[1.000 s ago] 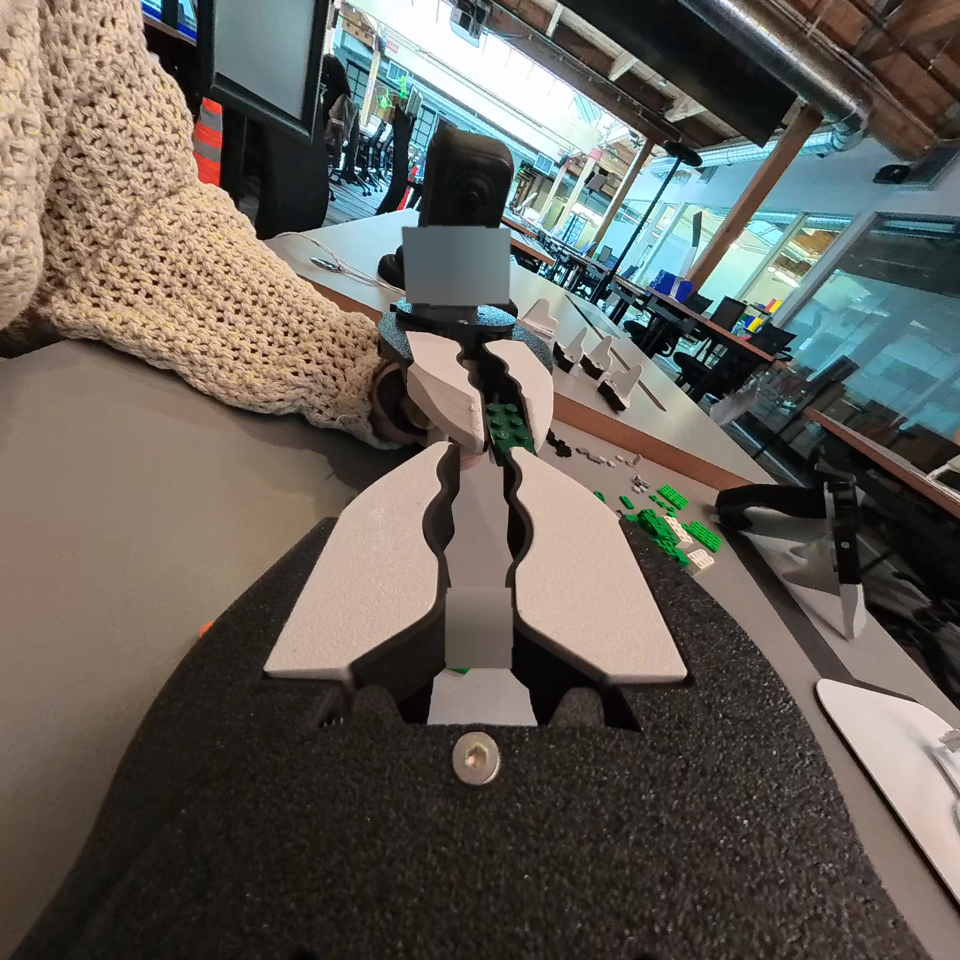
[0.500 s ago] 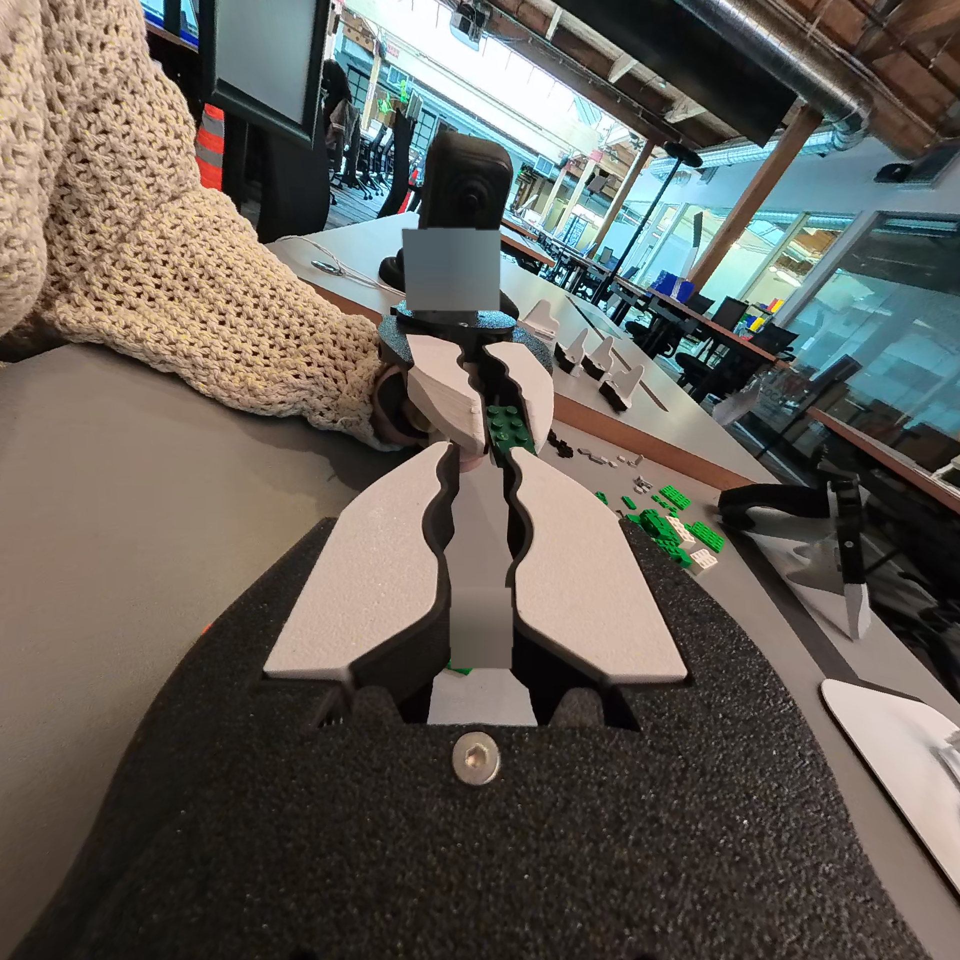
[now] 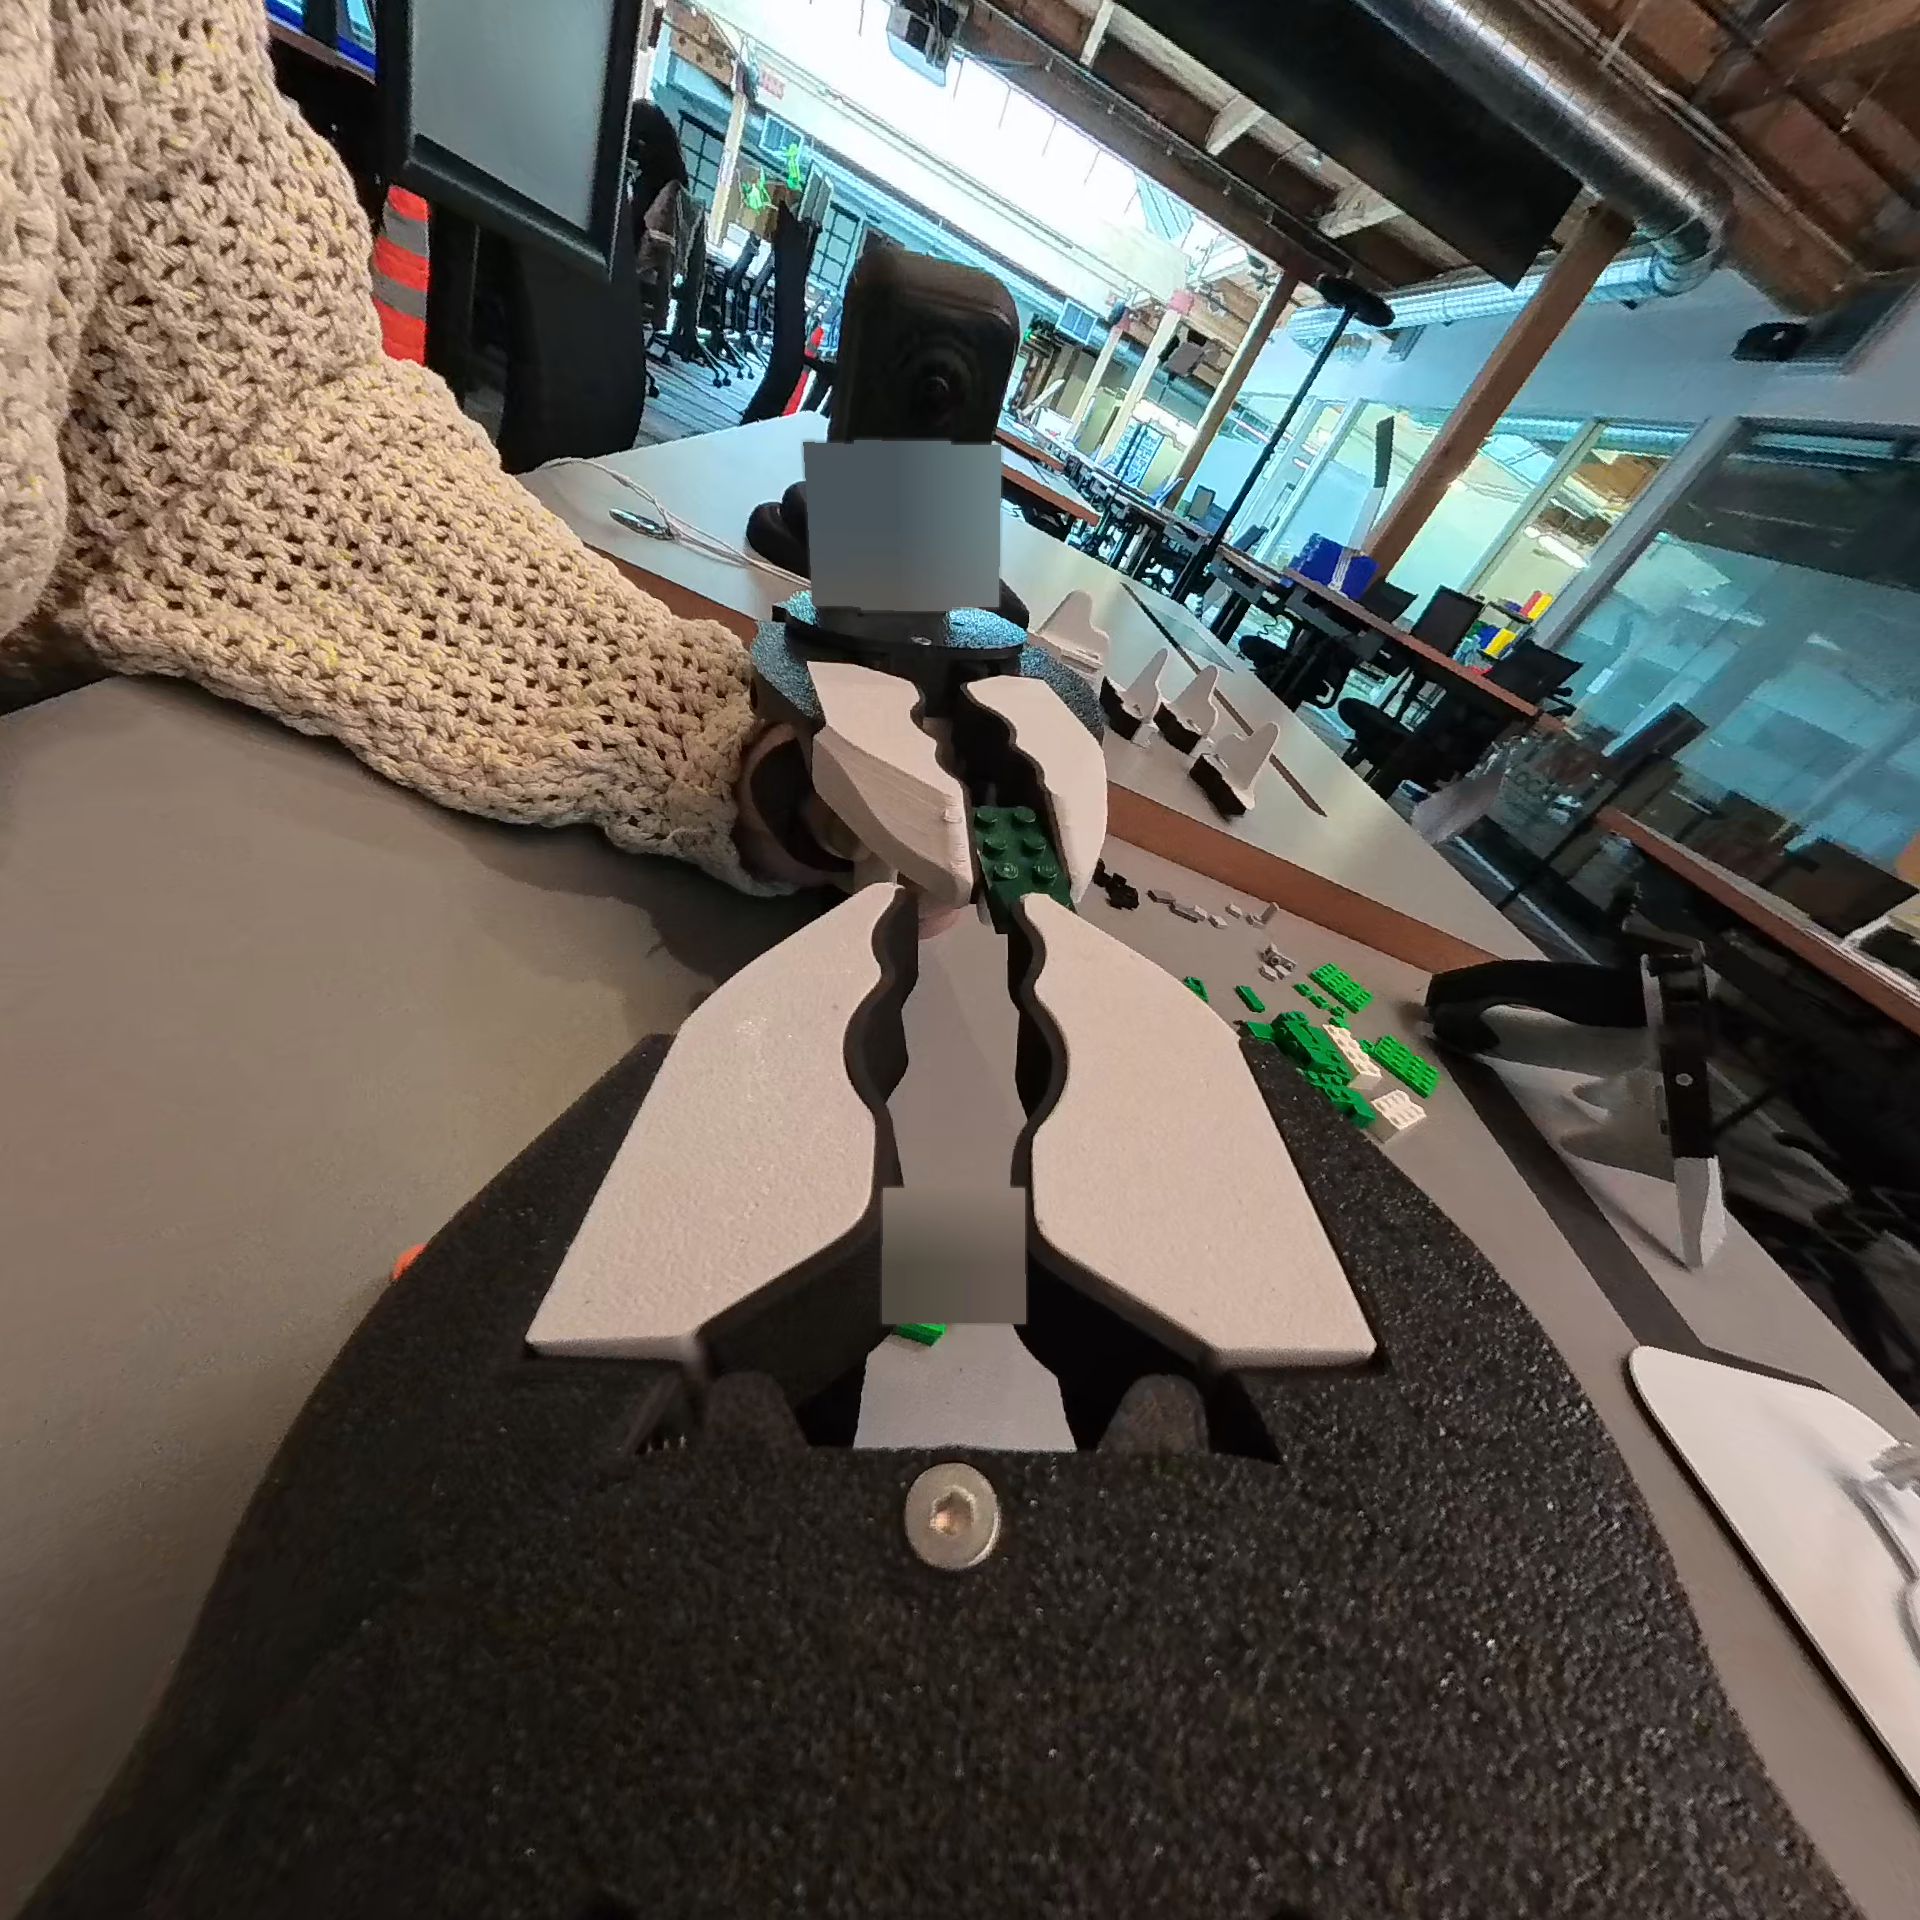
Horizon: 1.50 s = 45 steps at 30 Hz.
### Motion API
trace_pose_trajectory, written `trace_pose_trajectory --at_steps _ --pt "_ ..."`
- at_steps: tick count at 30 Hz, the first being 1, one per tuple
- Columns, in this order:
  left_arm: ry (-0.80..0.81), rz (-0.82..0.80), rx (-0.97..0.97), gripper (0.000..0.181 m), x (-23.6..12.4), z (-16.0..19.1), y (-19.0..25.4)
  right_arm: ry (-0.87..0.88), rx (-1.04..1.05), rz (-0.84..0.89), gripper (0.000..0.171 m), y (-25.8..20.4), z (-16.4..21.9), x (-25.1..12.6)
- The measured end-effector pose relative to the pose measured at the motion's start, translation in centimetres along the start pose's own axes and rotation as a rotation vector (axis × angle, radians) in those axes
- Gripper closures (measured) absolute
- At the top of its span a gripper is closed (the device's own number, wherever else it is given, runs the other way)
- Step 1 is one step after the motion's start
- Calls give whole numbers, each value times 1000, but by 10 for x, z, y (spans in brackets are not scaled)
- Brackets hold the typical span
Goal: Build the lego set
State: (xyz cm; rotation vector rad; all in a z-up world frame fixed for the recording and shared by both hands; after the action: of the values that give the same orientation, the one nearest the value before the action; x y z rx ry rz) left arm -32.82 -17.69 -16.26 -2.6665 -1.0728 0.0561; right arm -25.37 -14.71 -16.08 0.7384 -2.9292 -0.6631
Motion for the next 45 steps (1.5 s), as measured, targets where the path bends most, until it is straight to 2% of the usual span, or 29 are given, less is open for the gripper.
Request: trace_pose_trajectory --at_steps 11,13,17,23,31,45 --pt "-5 -9 12 165 0 0 -1 -3 -3 -9 154 0 1 0" --pt "-1 -21 8 164 -1 0 -2 4 -2 -37 159 -3 0 0" --pt "28 17 -41 165 -2 -3 -2 19 3 13 155 2 -3 -1" --pt "11 73 -44 165 0 -2 4 27 -3 -8 155 0 -4 -1" --pt "6 111 -46 165 1 -2 8 15 -14 -9 161 0 -3 0" --pt "31 64 -46 164 0 -4 3 -19 -70 75 164 3 -5 3"
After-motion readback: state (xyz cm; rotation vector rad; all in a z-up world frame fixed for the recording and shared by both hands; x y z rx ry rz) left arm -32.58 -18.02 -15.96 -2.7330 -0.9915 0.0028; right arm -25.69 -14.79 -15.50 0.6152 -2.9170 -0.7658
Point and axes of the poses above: each gripper's, where its closed fingertips meet, x out along the fingers, z out of its underside, y = z × x across the jaws, the point moved 4 cm from there along -x, back along the fingers, and after that the axes turned 3 degrees about -z, right-handed, at the moved point
